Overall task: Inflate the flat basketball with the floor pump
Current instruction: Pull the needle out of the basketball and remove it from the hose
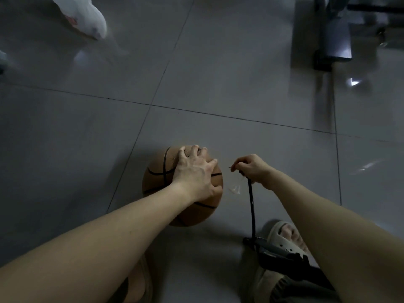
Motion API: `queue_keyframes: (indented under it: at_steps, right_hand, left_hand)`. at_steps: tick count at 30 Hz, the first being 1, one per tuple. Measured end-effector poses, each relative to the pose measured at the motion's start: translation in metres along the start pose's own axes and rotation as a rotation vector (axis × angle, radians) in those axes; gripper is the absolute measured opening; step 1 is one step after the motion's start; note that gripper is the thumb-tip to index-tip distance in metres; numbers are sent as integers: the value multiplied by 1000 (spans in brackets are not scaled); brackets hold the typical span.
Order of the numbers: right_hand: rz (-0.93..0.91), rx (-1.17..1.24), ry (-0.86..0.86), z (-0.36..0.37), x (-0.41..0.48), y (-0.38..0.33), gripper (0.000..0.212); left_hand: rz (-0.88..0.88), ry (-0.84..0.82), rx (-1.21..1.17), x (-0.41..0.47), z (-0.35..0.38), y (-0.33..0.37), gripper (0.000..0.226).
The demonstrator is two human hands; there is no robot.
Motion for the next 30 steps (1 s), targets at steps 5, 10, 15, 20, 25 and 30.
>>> queue_keyframes:
  at_steps: [5, 10, 15, 20, 25, 30]
  right_hand:
    - [74, 203, 0, -8, -10, -2, 33]
    - [77, 79, -61, -21, -33, -14, 22]
    - [94, -85, -23, -36, -62, -33, 22]
    - [51, -128, -56, -26, -97, -56, 29]
    - [6, -79, 93, -14, -125, -61, 35]
    - [8, 124, 101, -6, -148, -57, 29]
  left_hand:
    - [-42, -5, -48, -4, 1, -8, 85]
    - [-101, -43, -162, -19, 5, -28, 86]
    - [-91, -46, -185, -35, 10, -40, 91]
    - [-93, -68, -229, -45, 5, -41, 95]
    - [17, -33, -632, -57, -31, -25, 68]
    - [110, -212, -1022, -61, -62, 18, 47]
Point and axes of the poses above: each hand's wrist, its own x-axis towards the middle knuckle, its own z-axis out of the palm, y = z × x, the point moved 2 cm from there along x, towards the middle knuckle, and after that the axes turned 2 degrees about -z, right-handed, at the moved point
